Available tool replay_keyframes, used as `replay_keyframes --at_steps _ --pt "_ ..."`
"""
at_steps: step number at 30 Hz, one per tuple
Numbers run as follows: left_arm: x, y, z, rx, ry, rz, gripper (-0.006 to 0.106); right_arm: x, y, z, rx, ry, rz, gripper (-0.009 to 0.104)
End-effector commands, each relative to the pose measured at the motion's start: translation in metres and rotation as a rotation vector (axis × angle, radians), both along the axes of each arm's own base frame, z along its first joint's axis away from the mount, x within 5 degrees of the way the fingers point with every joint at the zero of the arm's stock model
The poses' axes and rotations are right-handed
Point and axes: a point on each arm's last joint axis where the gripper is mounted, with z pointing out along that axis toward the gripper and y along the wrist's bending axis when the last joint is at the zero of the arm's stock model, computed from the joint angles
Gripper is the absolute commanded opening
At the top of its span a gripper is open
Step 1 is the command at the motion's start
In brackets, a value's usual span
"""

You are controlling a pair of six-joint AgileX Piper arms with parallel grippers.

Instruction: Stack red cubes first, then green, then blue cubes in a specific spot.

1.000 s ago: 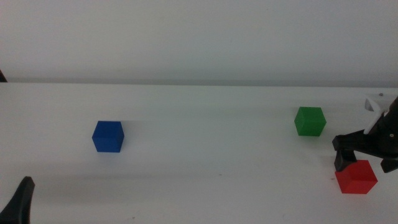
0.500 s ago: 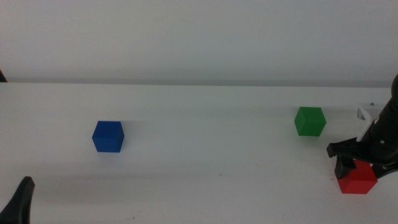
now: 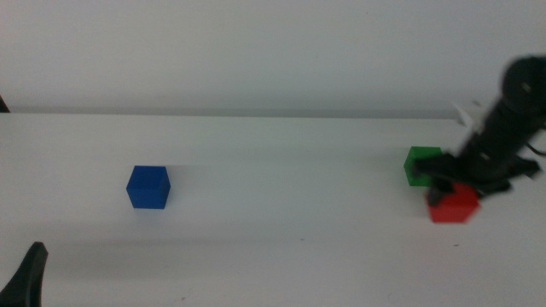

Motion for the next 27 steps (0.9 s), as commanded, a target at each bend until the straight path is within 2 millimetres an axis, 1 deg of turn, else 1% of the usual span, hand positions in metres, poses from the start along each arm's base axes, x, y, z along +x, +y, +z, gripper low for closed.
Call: replay_keyframes --at_steps 1,3,7,9,10,12,16,27 --pt "-0.001 0.000 -0.010 -0.009 -0.017 -0.002 0.094 0.005 0.034 0.012 0.001 0.017 0.044 0.016" --pt "-0.001 0.000 -0.010 -0.007 -0.017 -0.002 0.094 0.012 0.066 0.015 -0.010 0.019 0.088 0.016" --pt "-0.001 0.000 -0.010 -0.007 -0.017 -0.002 0.094 0.021 0.131 -0.004 -0.036 0.086 0.161 0.016" --pt "-0.001 0.000 -0.010 -0.007 -0.017 -0.002 0.094 0.024 0.154 -0.014 -0.051 0.116 0.170 0.016" --pt "-0.001 0.000 -0.010 -0.007 -0.017 -0.002 0.094 0.025 0.164 -0.015 -0.051 0.116 0.173 0.016" --pt "-0.001 0.000 -0.010 -0.007 -0.017 -0.002 0.094 0.027 0.180 -0.021 -0.049 0.112 0.175 0.016" --pt "-0.001 0.000 -0.010 -0.007 -0.017 -0.002 0.094 0.025 0.195 -0.028 -0.030 0.111 0.174 0.016" --pt "-0.001 0.000 -0.010 -0.007 -0.017 -0.002 0.094 0.016 0.211 -0.041 -0.062 0.115 0.143 0.016"
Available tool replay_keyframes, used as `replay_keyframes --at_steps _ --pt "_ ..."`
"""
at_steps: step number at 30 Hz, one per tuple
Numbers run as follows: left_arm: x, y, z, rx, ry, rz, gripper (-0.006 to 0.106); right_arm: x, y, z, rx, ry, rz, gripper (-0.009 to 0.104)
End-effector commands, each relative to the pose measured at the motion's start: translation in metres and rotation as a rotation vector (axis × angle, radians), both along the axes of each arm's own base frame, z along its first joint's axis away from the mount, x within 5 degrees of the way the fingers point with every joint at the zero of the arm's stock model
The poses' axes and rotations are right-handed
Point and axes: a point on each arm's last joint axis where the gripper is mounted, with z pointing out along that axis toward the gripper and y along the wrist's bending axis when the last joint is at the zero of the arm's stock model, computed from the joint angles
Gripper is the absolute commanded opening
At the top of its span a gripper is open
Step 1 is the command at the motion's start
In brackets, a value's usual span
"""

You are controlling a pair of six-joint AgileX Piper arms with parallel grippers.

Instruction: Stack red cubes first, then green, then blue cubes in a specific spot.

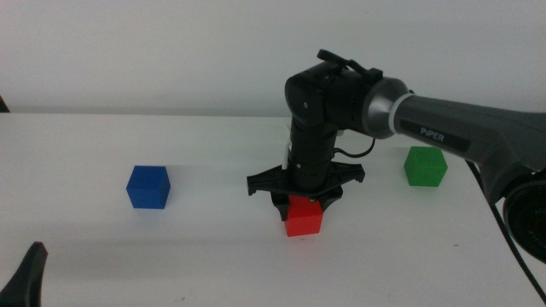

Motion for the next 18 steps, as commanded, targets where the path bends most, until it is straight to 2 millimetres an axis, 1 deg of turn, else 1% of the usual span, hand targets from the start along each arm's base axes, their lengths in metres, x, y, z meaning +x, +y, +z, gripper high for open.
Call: replay_keyframes --at_steps 1,9,11,13,18 --pt "-0.0014 -0.0001 -0.0102 -0.007 -0.017 -0.002 0.094 -0.0037 0.0004 -0.0017 -0.043 0.022 0.001 0.016" --pt "-0.0014 -0.0001 -0.0102 -0.007 -0.017 -0.002 0.094 -0.0024 -0.0015 -0.0022 -0.064 0.006 -0.016 0.016" --pt "-0.0014 -0.0001 -0.0102 -0.007 -0.017 -0.002 0.094 -0.0028 -0.0011 -0.0022 -0.059 0.011 -0.018 0.019" --pt "-0.0014 -0.0001 -0.0102 -0.007 -0.017 -0.002 0.094 -0.0028 -0.0007 -0.0022 -0.055 0.010 -0.028 0.025" --pt "-0.0014 -0.0001 -0.0102 -0.007 -0.017 -0.002 0.094 -0.0025 -0.0007 -0.0022 -0.055 0.007 -0.046 0.025"
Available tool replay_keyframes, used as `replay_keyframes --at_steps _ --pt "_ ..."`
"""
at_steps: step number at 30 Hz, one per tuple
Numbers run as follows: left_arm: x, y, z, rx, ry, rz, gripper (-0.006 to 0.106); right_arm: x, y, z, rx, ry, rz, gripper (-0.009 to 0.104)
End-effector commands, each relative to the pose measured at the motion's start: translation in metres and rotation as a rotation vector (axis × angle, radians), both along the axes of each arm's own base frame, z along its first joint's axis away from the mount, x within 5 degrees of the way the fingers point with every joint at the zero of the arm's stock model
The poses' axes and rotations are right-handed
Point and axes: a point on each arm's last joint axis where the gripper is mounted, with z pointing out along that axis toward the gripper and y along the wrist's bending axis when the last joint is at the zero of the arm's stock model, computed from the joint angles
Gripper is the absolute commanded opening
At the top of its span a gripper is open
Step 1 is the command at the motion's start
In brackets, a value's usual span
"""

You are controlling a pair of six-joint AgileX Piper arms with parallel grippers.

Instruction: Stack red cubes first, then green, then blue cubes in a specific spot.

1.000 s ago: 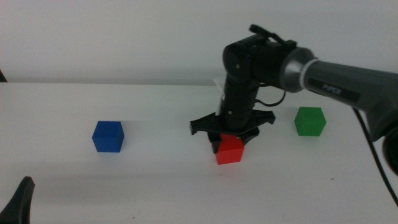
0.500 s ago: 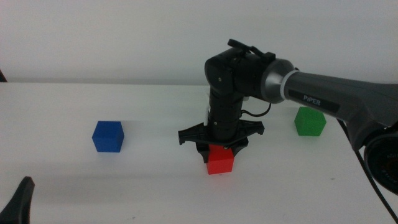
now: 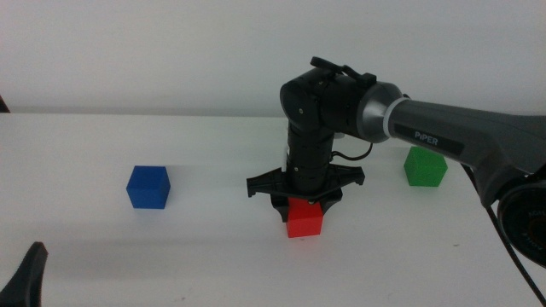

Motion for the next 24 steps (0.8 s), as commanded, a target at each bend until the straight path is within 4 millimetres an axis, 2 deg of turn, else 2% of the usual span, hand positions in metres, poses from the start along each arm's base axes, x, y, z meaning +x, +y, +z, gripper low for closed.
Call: replay_keyframes --at_steps 1,11,21,23,24 --pt "-0.001 0.000 -0.010 -0.007 -0.017 -0.002 0.094 -0.002 -0.002 0.002 -0.025 0.020 -0.014 0.025" --pt "-0.001 0.000 -0.010 -0.007 -0.017 -0.002 0.094 -0.001 -0.001 0.001 -0.014 0.015 -0.050 0.025" --pt "-0.001 0.000 -0.010 -0.007 -0.017 -0.002 0.094 -0.002 -0.002 -0.014 -0.045 0.056 -0.057 0.026" --pt "-0.001 0.000 -0.010 -0.007 -0.017 -0.002 0.094 -0.002 -0.002 -0.008 -0.037 0.046 -0.057 0.034" --pt "-0.001 0.000 -0.010 -0.007 -0.017 -0.002 0.094 -0.002 -0.002 0.000 -0.023 0.029 -0.044 0.052"
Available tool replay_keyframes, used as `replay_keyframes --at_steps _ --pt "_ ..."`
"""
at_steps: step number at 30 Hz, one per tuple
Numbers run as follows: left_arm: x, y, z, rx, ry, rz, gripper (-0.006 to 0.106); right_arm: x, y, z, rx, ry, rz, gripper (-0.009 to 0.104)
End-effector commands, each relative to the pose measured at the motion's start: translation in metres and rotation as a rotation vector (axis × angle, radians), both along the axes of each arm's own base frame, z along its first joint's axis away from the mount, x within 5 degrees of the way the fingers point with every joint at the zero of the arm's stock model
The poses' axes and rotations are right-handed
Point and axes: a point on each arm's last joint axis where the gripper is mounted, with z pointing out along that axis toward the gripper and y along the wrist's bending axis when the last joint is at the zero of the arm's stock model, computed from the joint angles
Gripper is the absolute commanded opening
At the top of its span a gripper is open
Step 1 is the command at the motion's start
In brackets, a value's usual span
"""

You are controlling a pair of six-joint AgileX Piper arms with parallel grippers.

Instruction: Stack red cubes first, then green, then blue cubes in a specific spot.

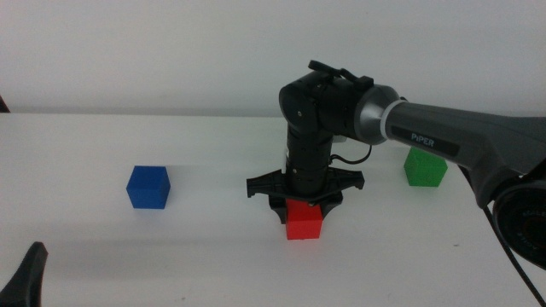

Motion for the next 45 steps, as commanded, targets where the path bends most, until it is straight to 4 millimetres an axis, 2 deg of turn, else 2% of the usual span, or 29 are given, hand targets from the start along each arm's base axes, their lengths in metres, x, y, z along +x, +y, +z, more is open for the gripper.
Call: replay_keyframes --at_steps 1,3,5,8,10,13,15,17,22,24,30,37,45 --pt "-0.001 0.000 -0.010 -0.007 -0.017 -0.002 0.094 -0.003 -0.003 0.014 -0.008 0.002 0.011 0.067" --pt "-0.001 0.000 -0.010 -0.006 -0.017 -0.002 0.094 -0.005 -0.004 0.028 0.012 -0.021 0.028 0.080" --pt "-0.001 0.000 -0.010 -0.006 -0.017 -0.002 0.094 -0.006 -0.006 0.050 0.040 -0.067 0.043 0.088" --pt "-0.001 0.000 -0.010 -0.006 -0.017 -0.002 0.094 -0.004 -0.020 0.087 0.068 -0.172 0.076 0.089" --pt "-0.001 0.000 -0.010 -0.006 -0.017 -0.002 0.094 0.003 -0.040 0.109 0.058 -0.229 0.088 0.089" --pt "-0.001 0.000 -0.010 -0.006 -0.017 -0.002 0.094 0.019 -0.096 0.128 -0.003 -0.226 0.049 0.089" --pt "-0.001 0.000 -0.010 -0.006 -0.017 -0.002 0.094 0.034 -0.140 0.127 -0.025 -0.195 0.006 0.089" --pt "-0.001 0.000 -0.010 -0.006 -0.017 -0.002 0.094 0.045 -0.171 0.119 0.005 -0.160 -0.057 0.089" --pt "-0.001 0.000 -0.010 -0.006 -0.017 -0.002 0.094 0.064 -0.217 0.090 0.026 -0.080 -0.102 0.086" --pt "-0.001 0.000 -0.010 -0.006 -0.017 -0.002 0.094 0.068 -0.224 0.080 0.018 -0.056 -0.104 0.084" --pt "-0.001 0.000 -0.010 -0.006 -0.017 -0.002 0.094 0.075 -0.224 0.050 -0.015 0.002 -0.090 0.083" --pt "-0.001 0.000 -0.010 -0.006 -0.017 -0.002 0.094 0.081 -0.223 0.026 -0.025 0.026 -0.087 0.083" --pt "-0.001 0.000 -0.010 -0.006 -0.017 -0.002 0.094 0.088 -0.223 0.008 -0.030 0.012 -0.081 0.083"
